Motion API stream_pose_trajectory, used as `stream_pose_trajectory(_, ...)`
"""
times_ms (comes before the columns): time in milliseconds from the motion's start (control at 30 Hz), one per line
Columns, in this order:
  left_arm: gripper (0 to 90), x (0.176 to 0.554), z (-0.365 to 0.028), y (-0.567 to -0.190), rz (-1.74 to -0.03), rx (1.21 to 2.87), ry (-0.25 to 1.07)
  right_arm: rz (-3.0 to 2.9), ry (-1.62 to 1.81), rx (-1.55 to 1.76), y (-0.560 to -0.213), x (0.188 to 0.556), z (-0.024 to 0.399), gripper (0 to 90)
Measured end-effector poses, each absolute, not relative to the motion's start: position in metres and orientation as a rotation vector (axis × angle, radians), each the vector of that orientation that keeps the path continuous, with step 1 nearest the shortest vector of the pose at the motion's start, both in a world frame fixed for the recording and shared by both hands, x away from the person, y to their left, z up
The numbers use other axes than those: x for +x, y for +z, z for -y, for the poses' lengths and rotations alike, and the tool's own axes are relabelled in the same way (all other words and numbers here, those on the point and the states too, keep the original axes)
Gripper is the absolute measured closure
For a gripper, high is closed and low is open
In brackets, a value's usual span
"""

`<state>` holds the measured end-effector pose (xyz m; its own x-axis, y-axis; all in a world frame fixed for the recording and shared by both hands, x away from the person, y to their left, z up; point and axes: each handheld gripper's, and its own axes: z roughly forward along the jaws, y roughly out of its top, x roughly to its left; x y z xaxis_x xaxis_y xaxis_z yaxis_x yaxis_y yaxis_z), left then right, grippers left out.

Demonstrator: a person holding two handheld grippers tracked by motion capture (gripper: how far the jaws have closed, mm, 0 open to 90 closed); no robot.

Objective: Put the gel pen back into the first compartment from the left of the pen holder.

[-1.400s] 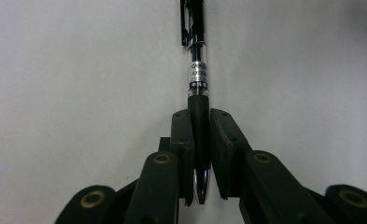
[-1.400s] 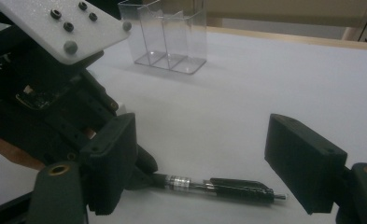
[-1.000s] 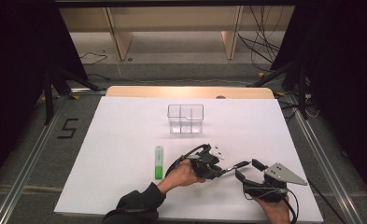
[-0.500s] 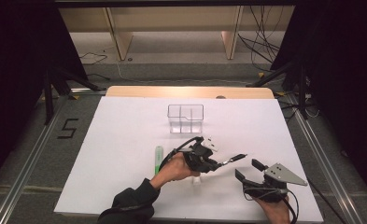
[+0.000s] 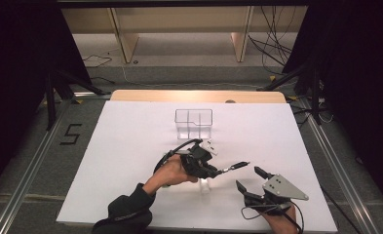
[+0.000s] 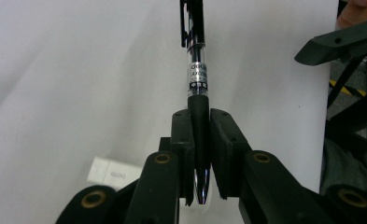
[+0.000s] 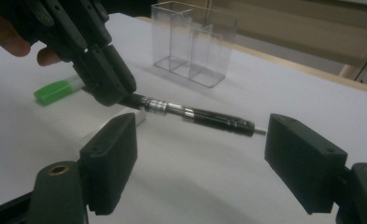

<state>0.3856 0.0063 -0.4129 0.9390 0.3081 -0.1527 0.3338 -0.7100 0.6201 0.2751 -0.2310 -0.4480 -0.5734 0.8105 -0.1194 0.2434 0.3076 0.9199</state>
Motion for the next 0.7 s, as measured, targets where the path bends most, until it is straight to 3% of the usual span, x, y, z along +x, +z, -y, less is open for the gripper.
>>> stream_pose_trajectory(700,80.2,0.363,-0.025,-0.406,-0.372,2.500,-0.103,-2.082,0.814,0.383,-0.459,0.257,0.161,32.8)
